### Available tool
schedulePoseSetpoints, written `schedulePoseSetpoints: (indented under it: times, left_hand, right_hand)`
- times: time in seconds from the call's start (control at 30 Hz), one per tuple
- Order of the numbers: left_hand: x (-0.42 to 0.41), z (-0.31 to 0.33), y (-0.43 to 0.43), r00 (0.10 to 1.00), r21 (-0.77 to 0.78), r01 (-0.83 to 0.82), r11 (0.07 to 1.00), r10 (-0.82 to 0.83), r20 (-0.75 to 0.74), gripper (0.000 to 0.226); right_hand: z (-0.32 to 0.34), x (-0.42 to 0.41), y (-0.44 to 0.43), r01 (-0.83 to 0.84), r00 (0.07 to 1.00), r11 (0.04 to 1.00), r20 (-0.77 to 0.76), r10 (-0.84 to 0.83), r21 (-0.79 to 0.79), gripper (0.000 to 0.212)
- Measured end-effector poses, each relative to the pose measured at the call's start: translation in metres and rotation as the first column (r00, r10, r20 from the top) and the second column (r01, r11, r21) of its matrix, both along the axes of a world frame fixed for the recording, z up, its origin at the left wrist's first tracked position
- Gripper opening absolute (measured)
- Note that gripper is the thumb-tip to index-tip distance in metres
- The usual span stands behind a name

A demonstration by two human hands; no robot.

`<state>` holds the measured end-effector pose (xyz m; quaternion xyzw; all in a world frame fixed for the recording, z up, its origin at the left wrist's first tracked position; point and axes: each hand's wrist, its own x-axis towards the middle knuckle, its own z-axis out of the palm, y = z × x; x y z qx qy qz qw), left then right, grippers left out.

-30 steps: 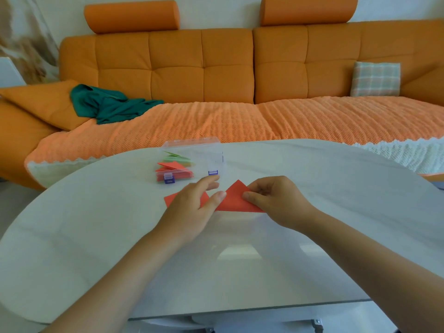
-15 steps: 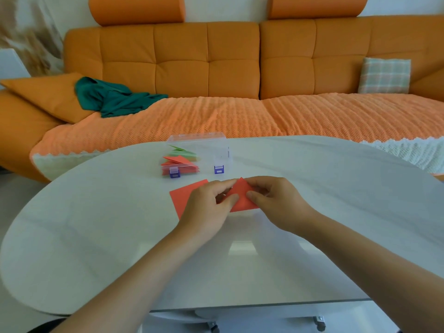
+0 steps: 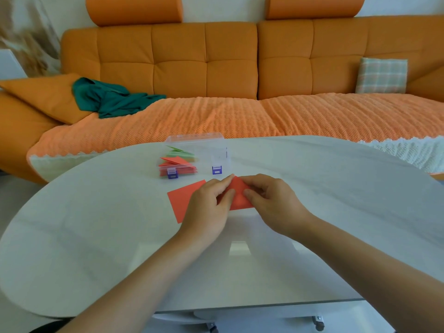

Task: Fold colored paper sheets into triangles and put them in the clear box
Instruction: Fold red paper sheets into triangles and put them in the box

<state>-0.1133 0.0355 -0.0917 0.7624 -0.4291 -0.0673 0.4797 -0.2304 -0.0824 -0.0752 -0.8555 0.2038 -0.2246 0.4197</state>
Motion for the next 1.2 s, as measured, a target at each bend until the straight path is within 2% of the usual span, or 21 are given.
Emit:
schedulePoseSetpoints:
  times: [0.23, 0.67, 0.93, 1.07, 1.2]
  left_hand:
    - [-0.0034, -0.0006, -0.0002, 1.0, -0.047, 0.001, 0.999, -0.001, -0.017, 0.035]
    - [-0.0059, 0.0001, -0.0016, 0.992, -0.11, -0.032, 0.993, 0.018, -0.122, 0.038]
    - [-0.0085, 0.0006, -0.0007, 0.997, -0.136, -0.042, 0.99, 0.032, -0.074, 0.03]
    - [-0.01, -0.001, -0.0008, 1.0, -0.112, -0.003, 0.994, 0.0, -0.024, 0.03]
    - [-0.0091, -0.0052, -0.0013, 1.0, -0.09, 0.005, 0.996, -0.003, 0.024, 0.028]
  right_hand:
    - [-0.0012, -0.0003, 0.0023, 0.008, 0.999, 0.991, -0.033, -0.013, -0.135, 0.029]
    - [0.0002, 0.0004, 0.0043, 0.015, 1.0, 0.971, 0.002, -0.015, -0.238, 0.029]
    - [0.0011, 0.0, 0.0065, 0.079, 0.997, 0.981, -0.009, -0.082, -0.176, 0.036]
    - [0.0024, -0.0012, 0.0091, 0.011, 1.0, 0.961, -0.024, -0.018, -0.278, 0.029]
    - [-0.0014, -0.0011, 0.0086, 0.005, 0.998, 0.94, -0.054, -0.024, -0.341, 0.024]
